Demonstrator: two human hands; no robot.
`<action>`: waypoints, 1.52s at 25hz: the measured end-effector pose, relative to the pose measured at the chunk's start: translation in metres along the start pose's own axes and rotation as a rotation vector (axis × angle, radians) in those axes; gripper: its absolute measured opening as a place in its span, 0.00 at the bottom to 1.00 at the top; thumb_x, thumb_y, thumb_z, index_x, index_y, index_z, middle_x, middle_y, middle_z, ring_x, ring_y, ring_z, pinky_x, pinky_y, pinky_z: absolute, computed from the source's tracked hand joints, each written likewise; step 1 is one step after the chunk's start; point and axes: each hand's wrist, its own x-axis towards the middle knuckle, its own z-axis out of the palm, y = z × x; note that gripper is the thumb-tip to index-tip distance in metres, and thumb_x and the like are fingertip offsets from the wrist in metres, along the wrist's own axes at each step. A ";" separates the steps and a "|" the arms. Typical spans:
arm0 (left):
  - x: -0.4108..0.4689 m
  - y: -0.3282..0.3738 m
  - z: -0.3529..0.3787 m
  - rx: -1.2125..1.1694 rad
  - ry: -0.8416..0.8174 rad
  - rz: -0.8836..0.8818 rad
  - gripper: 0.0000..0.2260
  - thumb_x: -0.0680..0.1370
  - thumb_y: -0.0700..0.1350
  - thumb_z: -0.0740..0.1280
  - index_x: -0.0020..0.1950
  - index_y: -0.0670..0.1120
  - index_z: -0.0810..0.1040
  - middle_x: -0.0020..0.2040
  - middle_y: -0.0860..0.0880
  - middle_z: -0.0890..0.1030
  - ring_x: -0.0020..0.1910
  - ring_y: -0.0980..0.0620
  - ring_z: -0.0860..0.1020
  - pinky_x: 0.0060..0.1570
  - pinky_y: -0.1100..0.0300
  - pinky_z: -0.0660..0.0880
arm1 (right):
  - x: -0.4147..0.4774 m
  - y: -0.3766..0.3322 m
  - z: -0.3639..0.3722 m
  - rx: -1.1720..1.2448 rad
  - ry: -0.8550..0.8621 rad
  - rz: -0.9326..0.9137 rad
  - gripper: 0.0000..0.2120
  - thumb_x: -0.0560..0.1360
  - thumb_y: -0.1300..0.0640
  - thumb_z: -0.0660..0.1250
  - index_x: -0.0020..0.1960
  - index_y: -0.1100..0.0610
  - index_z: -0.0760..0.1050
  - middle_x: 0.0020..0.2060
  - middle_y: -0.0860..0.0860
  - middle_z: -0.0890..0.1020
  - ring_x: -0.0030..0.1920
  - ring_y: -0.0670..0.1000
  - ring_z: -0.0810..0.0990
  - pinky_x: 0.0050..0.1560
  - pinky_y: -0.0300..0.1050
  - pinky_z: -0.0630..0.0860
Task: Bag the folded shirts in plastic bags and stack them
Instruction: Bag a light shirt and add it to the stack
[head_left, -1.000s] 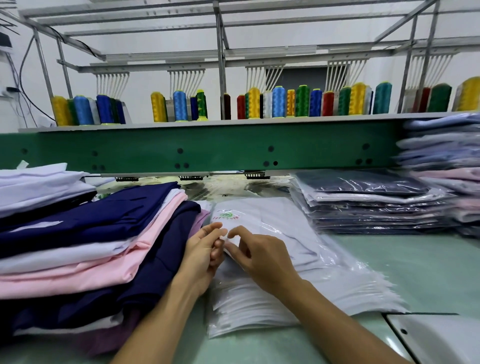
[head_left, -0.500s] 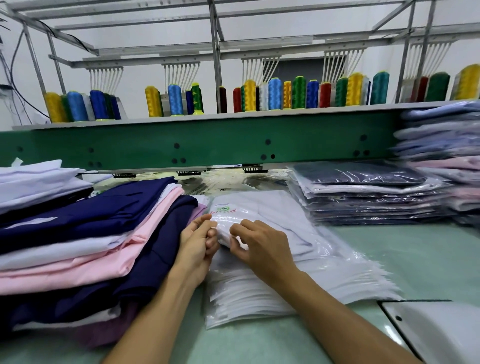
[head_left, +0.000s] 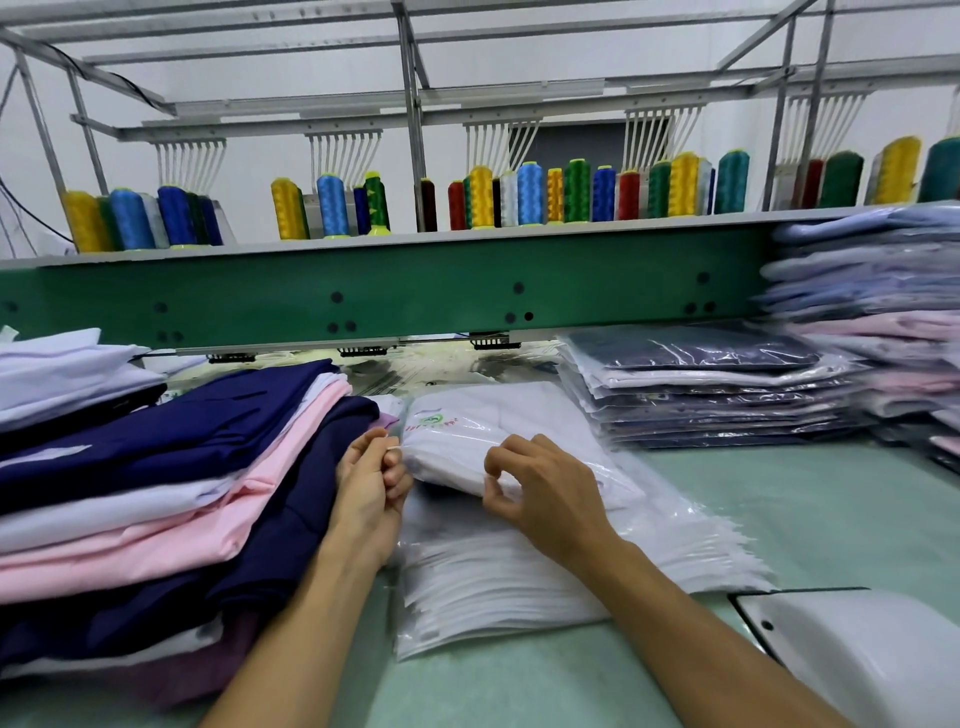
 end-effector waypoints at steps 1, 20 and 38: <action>0.001 0.000 0.000 -0.018 0.004 0.002 0.09 0.81 0.33 0.60 0.47 0.47 0.74 0.27 0.52 0.68 0.20 0.59 0.62 0.18 0.68 0.58 | -0.001 0.006 -0.002 -0.016 -0.005 0.009 0.04 0.74 0.49 0.64 0.42 0.49 0.73 0.40 0.44 0.78 0.41 0.49 0.72 0.32 0.43 0.68; -0.004 0.000 0.003 -0.021 0.103 -0.076 0.12 0.81 0.40 0.61 0.56 0.55 0.78 0.26 0.58 0.73 0.25 0.62 0.73 0.41 0.61 0.70 | -0.011 0.083 -0.020 0.016 0.144 0.593 0.04 0.73 0.47 0.70 0.44 0.46 0.77 0.40 0.43 0.80 0.43 0.51 0.74 0.42 0.46 0.69; 0.003 -0.010 0.015 -0.128 0.265 -0.070 0.16 0.83 0.39 0.61 0.71 0.43 0.73 0.38 0.48 0.73 0.35 0.55 0.74 0.51 0.37 0.80 | -0.008 0.076 -0.021 0.174 0.475 0.767 0.12 0.73 0.64 0.69 0.37 0.58 0.66 0.25 0.51 0.73 0.26 0.51 0.68 0.26 0.39 0.65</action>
